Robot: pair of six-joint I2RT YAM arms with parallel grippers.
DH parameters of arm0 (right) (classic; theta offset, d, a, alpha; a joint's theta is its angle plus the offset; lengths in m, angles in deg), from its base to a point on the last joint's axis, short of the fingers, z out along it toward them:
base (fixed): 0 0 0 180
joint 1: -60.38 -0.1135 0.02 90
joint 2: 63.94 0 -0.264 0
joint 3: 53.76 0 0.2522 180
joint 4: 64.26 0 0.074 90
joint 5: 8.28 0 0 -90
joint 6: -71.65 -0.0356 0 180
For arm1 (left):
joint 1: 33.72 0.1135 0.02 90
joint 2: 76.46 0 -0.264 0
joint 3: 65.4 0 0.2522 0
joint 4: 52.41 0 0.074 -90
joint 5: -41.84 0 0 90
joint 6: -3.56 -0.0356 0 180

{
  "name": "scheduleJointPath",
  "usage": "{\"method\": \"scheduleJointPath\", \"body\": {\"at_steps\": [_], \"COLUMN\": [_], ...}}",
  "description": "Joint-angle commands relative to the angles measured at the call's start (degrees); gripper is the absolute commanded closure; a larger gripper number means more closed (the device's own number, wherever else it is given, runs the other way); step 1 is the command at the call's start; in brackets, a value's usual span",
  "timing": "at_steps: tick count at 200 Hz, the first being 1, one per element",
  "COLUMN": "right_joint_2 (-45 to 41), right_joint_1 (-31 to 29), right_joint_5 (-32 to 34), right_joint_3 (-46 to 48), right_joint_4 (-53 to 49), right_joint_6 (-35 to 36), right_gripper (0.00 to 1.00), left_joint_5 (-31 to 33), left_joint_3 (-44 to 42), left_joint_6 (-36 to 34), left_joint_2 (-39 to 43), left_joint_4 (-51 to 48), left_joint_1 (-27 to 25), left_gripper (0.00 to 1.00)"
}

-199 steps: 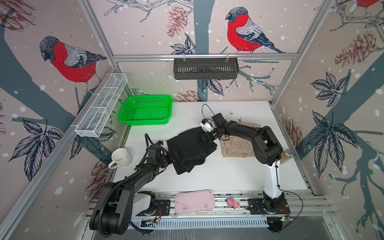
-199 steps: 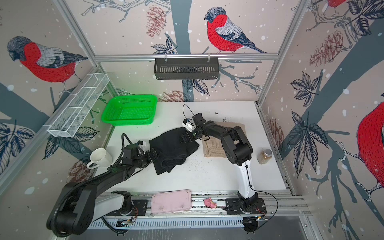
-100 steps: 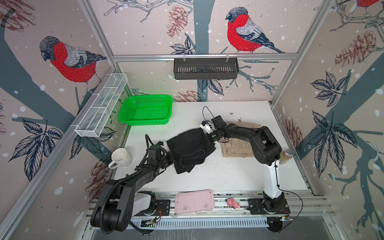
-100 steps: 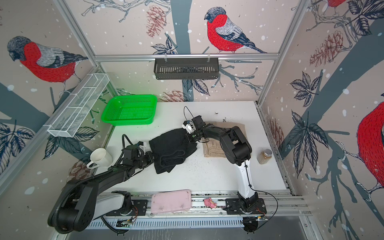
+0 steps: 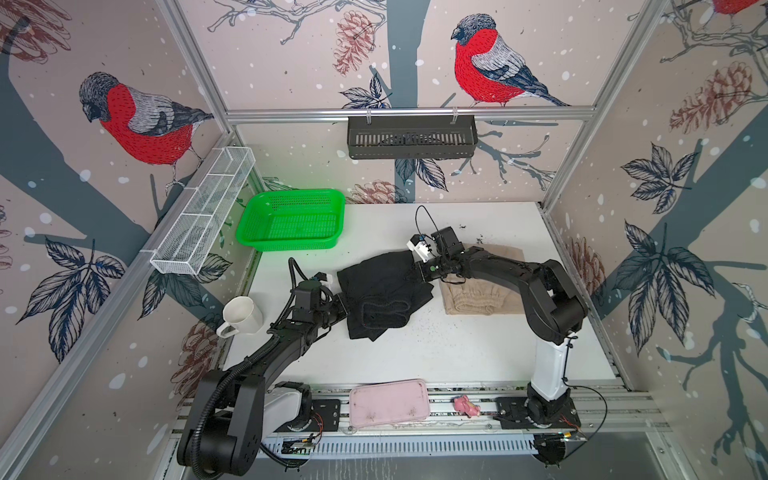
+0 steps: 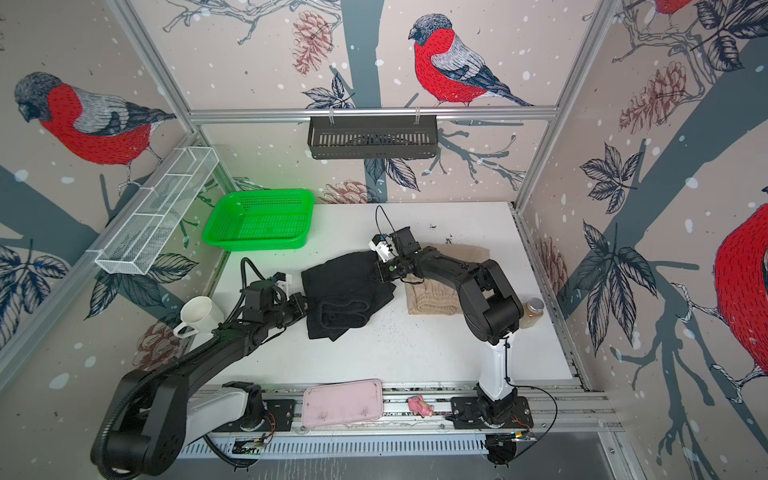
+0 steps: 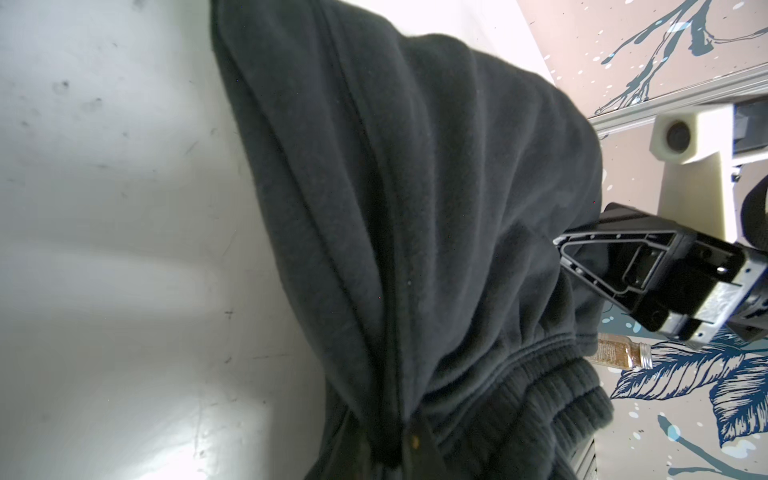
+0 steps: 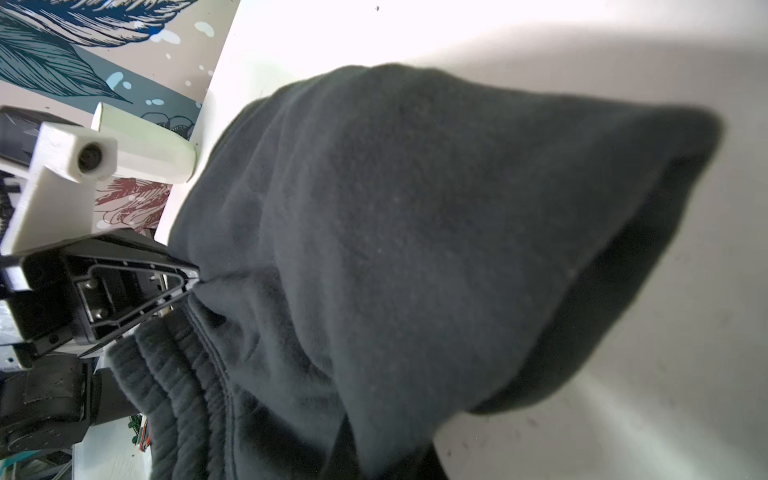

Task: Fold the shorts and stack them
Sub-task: 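Lift the black shorts with both grippers toward the beige shorts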

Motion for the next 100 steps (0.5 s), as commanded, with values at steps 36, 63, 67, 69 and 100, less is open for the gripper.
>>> {"method": "scheduleJointPath", "body": {"at_steps": [36,63,67,69,100], "right_joint_2": [0.3,0.0,-0.3,-0.4,-2.0], "right_joint_1": [-0.2,-0.1,0.0,0.0,1.7], "right_joint_5": [-0.1,0.1,0.4,0.4,-0.4], "right_joint_3": [3.8,5.2,5.4,5.6,7.3], "right_joint_4": [5.9,6.1,6.1,6.1,8.5], "right_joint_6": [-3.3,-3.9,-3.9,-3.9,-5.6], "right_gripper": [0.96,0.45,0.42,0.40,0.13], "left_joint_5": [3.0,2.9,2.6,2.4,0.6], "left_joint_3": [-0.4,0.0,0.0,0.1,-0.7], "left_joint_6": [1.4,1.7,1.9,2.0,3.1], "left_joint_2": [-3.5,-4.9,-5.0,-5.0,-4.3], "left_joint_4": [0.6,0.2,0.1,0.2,2.1], "left_joint_1": [0.3,1.3,1.7,1.9,4.4], "left_gripper": [0.38,0.20,0.17,0.16,0.03]}}
